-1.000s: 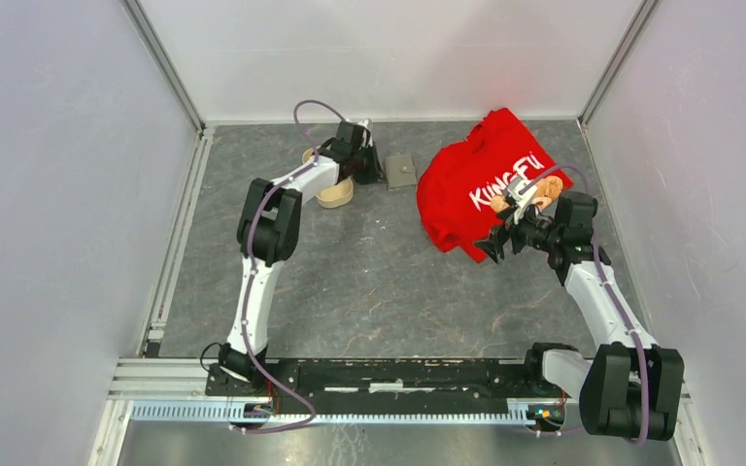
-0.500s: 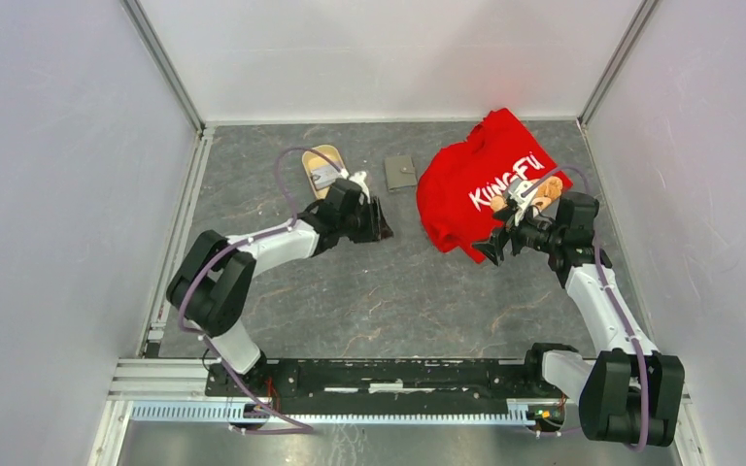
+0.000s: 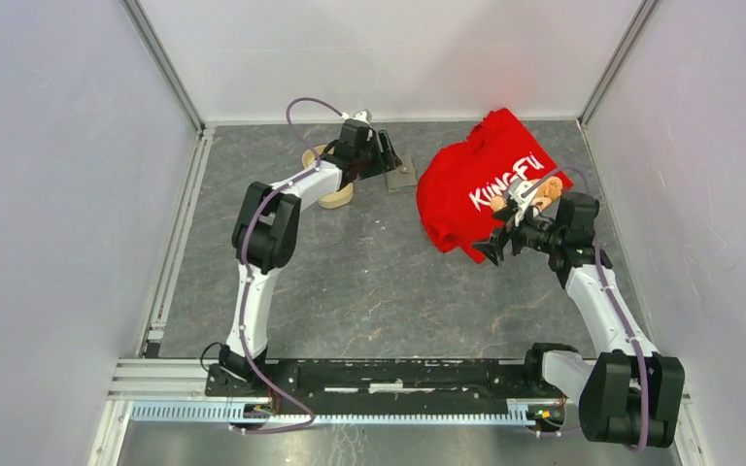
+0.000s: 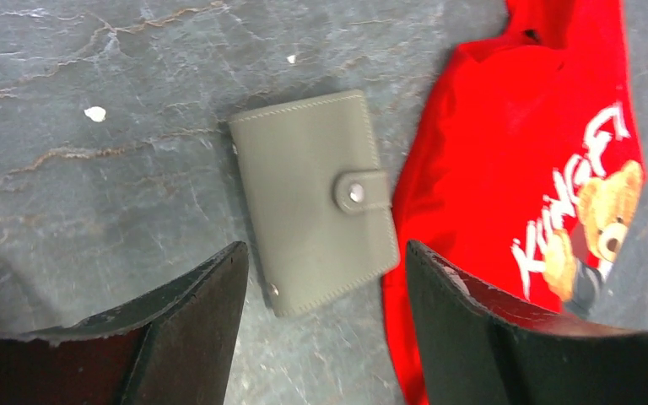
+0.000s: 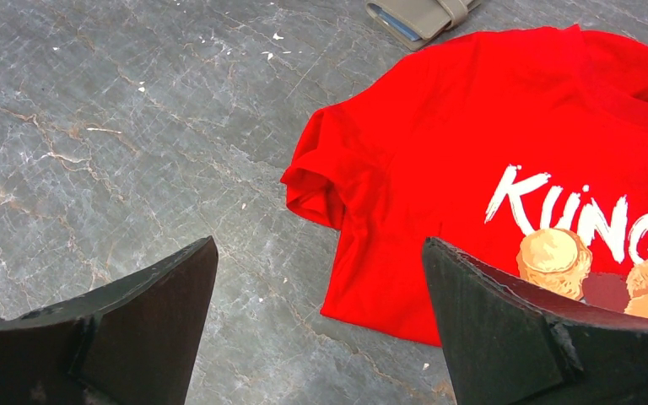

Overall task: Put the credit cards into the card holder
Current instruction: Move the card holder to the center of the board.

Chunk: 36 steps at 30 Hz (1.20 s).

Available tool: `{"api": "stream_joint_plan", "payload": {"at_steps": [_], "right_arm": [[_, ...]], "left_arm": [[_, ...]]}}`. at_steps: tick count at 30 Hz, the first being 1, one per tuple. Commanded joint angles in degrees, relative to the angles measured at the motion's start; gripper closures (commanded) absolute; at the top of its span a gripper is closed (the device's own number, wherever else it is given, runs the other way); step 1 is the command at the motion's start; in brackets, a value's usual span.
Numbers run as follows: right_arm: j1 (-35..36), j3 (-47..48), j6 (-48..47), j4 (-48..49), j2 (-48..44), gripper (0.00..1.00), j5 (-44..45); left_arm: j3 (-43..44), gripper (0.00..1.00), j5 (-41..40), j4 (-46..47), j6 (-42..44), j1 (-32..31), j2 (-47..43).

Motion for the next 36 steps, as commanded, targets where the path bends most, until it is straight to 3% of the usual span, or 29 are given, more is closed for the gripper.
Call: {"api": "stream_joint_plan", "payload": {"at_steps": [1, 9, 22, 26, 31, 36], "right_arm": [[-0.1, 0.2, -0.3, 0.6, -0.3, 0.02, -0.6], [-0.1, 0.4, -0.5, 0.2, 0.2, 0.02, -0.1], [-0.1, 0.7, -1.0, -0.2, -0.1, 0.02, 0.2], [-0.1, 0.7, -1.1, -0.4, -0.5, 0.02, 0.2], [-0.1, 0.8, -1.0, -0.5, -1.2, 0.02, -0.3], [-0.2, 0.6, -1.0, -0.5, -2.0, 0.02, -0.5]], "left_arm": [[8.4, 0.26, -0.9, -8.0, 0.7, 0.7, 6.4], [10.8, 0.38, 0.8, -11.0, -0.7, 0.7, 11.0], [12.0, 0.48, 4.3, -13.8, -3.0, -1.7, 13.9], [11.8, 0.62, 4.6, -14.9, -3.6, -2.0, 14.8], [5.2, 0.96, 4.8, -10.1, -2.6, -2.0, 9.7], [-4.0, 0.98, 4.2, -6.1, 0.0, -2.0, 0.6]]}}
